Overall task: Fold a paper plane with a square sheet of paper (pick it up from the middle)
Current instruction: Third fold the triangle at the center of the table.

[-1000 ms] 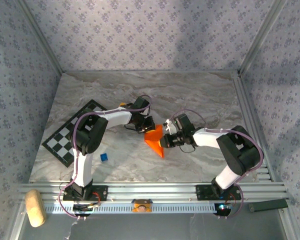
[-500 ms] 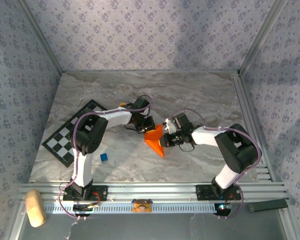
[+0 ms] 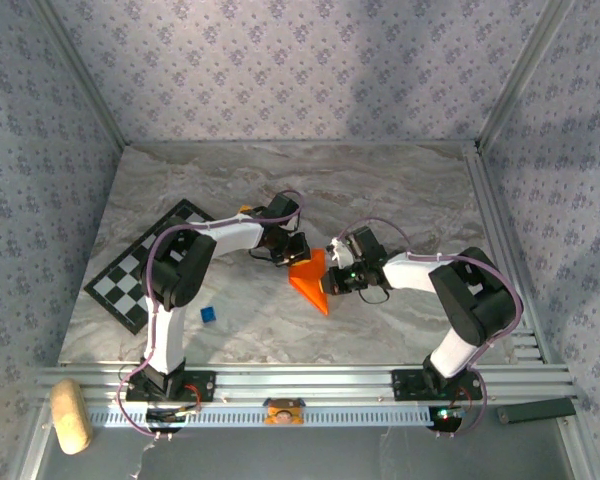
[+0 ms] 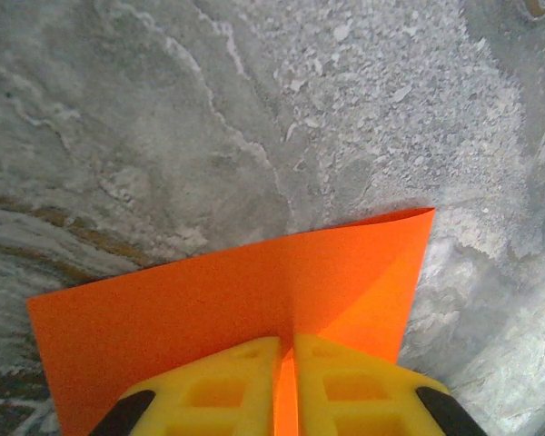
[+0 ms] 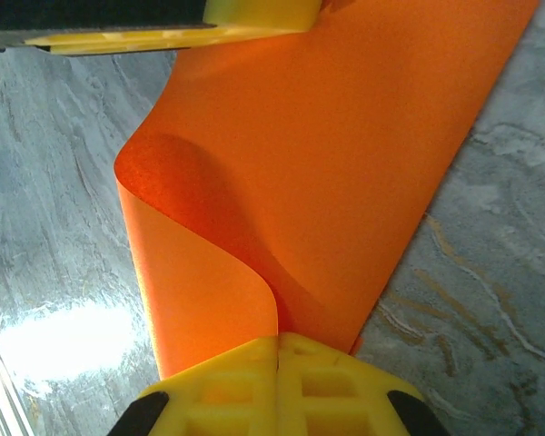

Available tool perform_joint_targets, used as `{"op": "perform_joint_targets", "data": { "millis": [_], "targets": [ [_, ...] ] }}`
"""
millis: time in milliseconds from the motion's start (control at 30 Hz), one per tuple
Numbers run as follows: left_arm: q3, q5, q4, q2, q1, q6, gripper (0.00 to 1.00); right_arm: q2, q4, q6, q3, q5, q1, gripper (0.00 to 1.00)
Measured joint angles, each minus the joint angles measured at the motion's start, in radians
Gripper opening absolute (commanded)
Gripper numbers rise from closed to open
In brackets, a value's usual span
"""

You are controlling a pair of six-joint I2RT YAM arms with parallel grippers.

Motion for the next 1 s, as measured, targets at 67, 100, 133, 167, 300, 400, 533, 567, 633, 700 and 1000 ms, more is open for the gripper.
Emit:
{"op": "perform_joint_targets", "data": {
  "millis": [67, 100, 133, 167, 300, 400, 533, 567, 633, 700, 1000],
  "targets": [
    [0.000, 0.000, 0.000, 0.000, 0.000, 0.000, 0.13, 0.000, 0.000, 0.000, 0.003, 0.002, 0.000, 0.00],
    [0.000, 0.000, 0.000, 0.000, 0.000, 0.000, 0.13, 0.000, 0.000, 0.000, 0.004, 0.002, 0.000, 0.00],
    [0.000, 0.000, 0.000, 0.000, 0.000, 0.000, 0.13, 0.000, 0.000, 0.000, 0.005, 0.003, 0.000, 0.00],
    [0.000, 0.000, 0.000, 0.000, 0.000, 0.000, 0.13, 0.000, 0.000, 0.000, 0.006, 0.006, 0.000, 0.00],
    [0.000, 0.000, 0.000, 0.000, 0.000, 0.000, 0.13, 0.000, 0.000, 0.000, 0.009, 0.010, 0.000, 0.00],
    [0.000, 0.000, 0.000, 0.000, 0.000, 0.000, 0.13, 0.000, -0.004, 0.000, 0.009, 0.012, 0.000, 0.00],
    [0.000, 0.000, 0.000, 0.000, 0.000, 0.000, 0.13, 0.000, -0.013, 0.000, 0.009, 0.012, 0.000, 0.00],
    [0.000, 0.000, 0.000, 0.000, 0.000, 0.000, 0.13, 0.000, -0.015, 0.000, 0.009, 0.012, 0.000, 0.00],
    [0.000, 0.000, 0.000, 0.000, 0.000, 0.000, 0.13, 0.000, -0.020, 0.000, 0.009, 0.012, 0.000, 0.00],
    [0.000, 0.000, 0.000, 0.000, 0.000, 0.000, 0.12, 0.000, -0.023, 0.000, 0.009, 0.012, 0.000, 0.00],
    [0.000, 0.000, 0.000, 0.000, 0.000, 0.000, 0.12, 0.000, -0.023, 0.000, 0.009, 0.012, 0.000, 0.00]
  ]
}}
